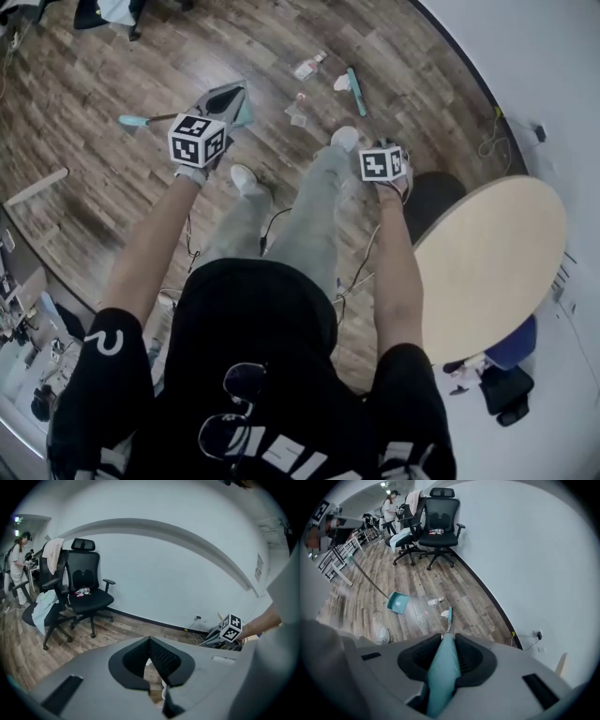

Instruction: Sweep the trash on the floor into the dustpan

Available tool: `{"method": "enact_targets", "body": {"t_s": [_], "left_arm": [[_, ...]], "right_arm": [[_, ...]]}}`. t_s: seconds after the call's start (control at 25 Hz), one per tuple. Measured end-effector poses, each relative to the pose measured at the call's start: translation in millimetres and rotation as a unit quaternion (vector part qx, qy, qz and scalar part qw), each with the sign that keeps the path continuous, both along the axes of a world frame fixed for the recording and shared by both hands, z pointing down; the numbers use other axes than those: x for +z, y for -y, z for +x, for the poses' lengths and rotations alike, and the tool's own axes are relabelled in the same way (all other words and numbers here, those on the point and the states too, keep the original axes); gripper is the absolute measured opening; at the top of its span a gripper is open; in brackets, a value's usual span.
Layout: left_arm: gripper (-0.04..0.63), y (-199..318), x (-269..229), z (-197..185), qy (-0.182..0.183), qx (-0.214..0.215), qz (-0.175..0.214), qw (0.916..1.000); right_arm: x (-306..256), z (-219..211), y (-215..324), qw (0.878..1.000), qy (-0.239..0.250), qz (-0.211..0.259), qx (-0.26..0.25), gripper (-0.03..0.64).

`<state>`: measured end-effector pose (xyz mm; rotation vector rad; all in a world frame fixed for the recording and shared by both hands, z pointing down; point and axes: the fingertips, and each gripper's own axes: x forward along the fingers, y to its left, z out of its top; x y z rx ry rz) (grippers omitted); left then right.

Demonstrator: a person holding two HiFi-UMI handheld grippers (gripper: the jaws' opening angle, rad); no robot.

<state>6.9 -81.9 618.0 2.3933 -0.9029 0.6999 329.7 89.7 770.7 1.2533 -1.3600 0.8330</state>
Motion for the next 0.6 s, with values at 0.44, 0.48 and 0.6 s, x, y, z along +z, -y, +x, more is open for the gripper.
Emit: {"method": "enact_targets", "body": {"t_s": [0.44,0.48,0.6], "left_arm": [[-0.003,-64,18,-145,-0.015,-0.013,-0.005,0.9998],[-0.003,-66,19,-153,-0.017,-0.015,-0.005,0.9997],[-0.002,-69,18,-171,-0.02,-0.021,-0.006,0.9996]], "right_arm": [[5,-117,-70,0.998,-0.019,-0.007,0.063,0.084],[5,-123,-74,0.997,-0.02,-0.009,0.07,0.084],[3,-142,-80,0.996,-0.014,-0.009,0.087,0.084]]}}
